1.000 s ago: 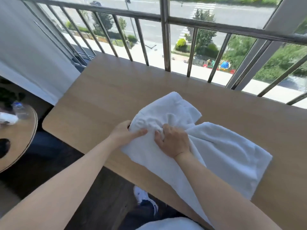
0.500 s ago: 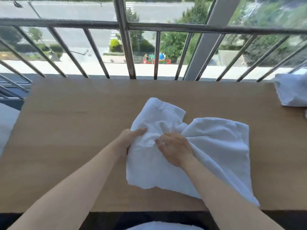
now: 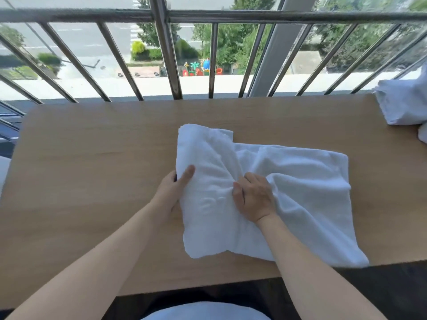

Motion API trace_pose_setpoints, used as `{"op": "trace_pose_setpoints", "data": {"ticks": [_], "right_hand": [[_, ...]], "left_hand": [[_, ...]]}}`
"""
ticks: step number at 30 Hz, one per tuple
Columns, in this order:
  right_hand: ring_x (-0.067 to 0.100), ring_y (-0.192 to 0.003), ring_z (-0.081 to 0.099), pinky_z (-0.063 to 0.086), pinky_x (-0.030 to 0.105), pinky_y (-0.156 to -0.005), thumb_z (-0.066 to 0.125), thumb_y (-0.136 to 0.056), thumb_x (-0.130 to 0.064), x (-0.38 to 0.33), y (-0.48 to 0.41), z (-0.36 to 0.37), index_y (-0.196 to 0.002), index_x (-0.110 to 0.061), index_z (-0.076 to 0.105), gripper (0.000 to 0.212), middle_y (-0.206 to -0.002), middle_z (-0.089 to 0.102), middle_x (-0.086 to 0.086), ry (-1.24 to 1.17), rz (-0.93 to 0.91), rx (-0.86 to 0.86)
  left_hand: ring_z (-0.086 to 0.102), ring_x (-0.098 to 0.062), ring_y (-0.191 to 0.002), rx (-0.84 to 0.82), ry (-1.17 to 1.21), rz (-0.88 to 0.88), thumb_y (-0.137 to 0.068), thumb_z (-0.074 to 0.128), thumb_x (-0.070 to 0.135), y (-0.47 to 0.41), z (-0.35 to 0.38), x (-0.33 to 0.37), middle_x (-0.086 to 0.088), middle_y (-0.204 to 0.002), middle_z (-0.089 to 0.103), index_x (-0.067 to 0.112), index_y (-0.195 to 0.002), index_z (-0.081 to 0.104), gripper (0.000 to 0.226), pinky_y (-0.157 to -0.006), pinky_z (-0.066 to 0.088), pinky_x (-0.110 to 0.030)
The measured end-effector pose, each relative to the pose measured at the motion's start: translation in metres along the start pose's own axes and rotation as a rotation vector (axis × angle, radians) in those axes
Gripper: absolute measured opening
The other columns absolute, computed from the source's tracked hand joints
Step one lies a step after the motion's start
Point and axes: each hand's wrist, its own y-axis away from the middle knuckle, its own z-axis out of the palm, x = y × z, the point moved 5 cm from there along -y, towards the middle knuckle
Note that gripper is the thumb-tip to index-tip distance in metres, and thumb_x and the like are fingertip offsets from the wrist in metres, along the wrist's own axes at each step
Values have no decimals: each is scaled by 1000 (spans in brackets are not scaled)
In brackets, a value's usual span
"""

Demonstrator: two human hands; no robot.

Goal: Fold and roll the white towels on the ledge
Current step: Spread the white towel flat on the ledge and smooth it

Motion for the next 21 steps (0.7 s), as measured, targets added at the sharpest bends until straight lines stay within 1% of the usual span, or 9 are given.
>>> {"op": "trace_pose_setpoints", "data": {"ticks": [2, 4, 6, 8, 11, 15, 17, 20, 21], "right_hand": [[33, -62, 53, 44, 40, -62, 34, -95, -30, 2, 1, 5, -64, -8, 52, 42, -67, 52, 10, 1, 5, -12], [33, -63, 52, 43, 40, -64, 33, -96, -30, 6, 1, 7, -65, -8, 51, 42, -68, 52, 10, -4, -3, -10], [32, -64, 52, 44, 41, -64, 33, -96, -30, 9, 0, 8, -65, -9, 51, 41, -68, 52, 10, -26, -3, -15], [32, -64, 52, 44, 42, -64, 33, -95, -29, 13, -2, 7, -64, -9, 51, 41, -68, 51, 9, -42, -4, -26], [32, -62, 51, 45, 42, -61, 32, -95, -27, 23, -4, 4, -63, -10, 48, 39, -66, 50, 9, -47, -31, -20], [32, -55, 48, 43, 39, -54, 33, -93, -22, 38, -6, -2, -61, -10, 46, 37, -61, 48, 9, -52, -86, 25], [31, -52, 46, 41, 36, -52, 33, -92, -22, 48, -6, -4, -58, -10, 45, 38, -59, 46, 8, -48, -96, 42], [30, -50, 45, 38, 36, -50, 34, -92, -22, 70, -6, -10, -56, -10, 45, 39, -57, 45, 8, 6, -131, 73], [31, -50, 45, 37, 36, -49, 34, -92, -23, 79, -7, -12, -56, -10, 46, 40, -57, 45, 8, 35, -149, 79]], "left_hand": [[70, -17, -111, -123, 169, -149, -73, 68, 79, -9, 0, -9, 2, -123, 72, 24, -128, 66, 78, -89, 54, -36], [65, -25, -120, -198, 295, -223, -71, 65, 84, -19, 5, -13, -2, -132, 68, 26, -133, 65, 85, -100, 49, -45], [61, -31, -125, -253, 399, -266, -70, 65, 85, -27, 16, -14, -7, -136, 65, 28, -132, 66, 85, -109, 44, -51], [61, -34, -125, -274, 476, -290, -70, 70, 80, -32, 27, -15, -10, -136, 64, 25, -129, 68, 80, -112, 41, -53], [65, -35, -119, -227, 438, -316, -68, 82, 60, -37, 38, -15, -13, -130, 67, 19, -125, 71, 72, -107, 47, -53], [72, -33, -106, -112, 348, -252, -73, 80, 46, -30, 47, 1, -13, -117, 73, 13, -121, 71, 59, -85, 60, -47], [75, -28, -96, 51, 269, -179, -70, 81, 43, -23, 45, 10, -9, -109, 76, 13, -116, 71, 56, -81, 62, -46], [73, -10, -88, 386, -48, -23, -56, 83, 57, -13, 33, 22, 10, -98, 76, 26, -105, 71, 59, -76, 61, -40], [70, 0, -83, 431, -163, 24, -53, 82, 64, -10, 32, 25, 19, -93, 74, 32, -102, 67, 60, -70, 58, -34]]}}
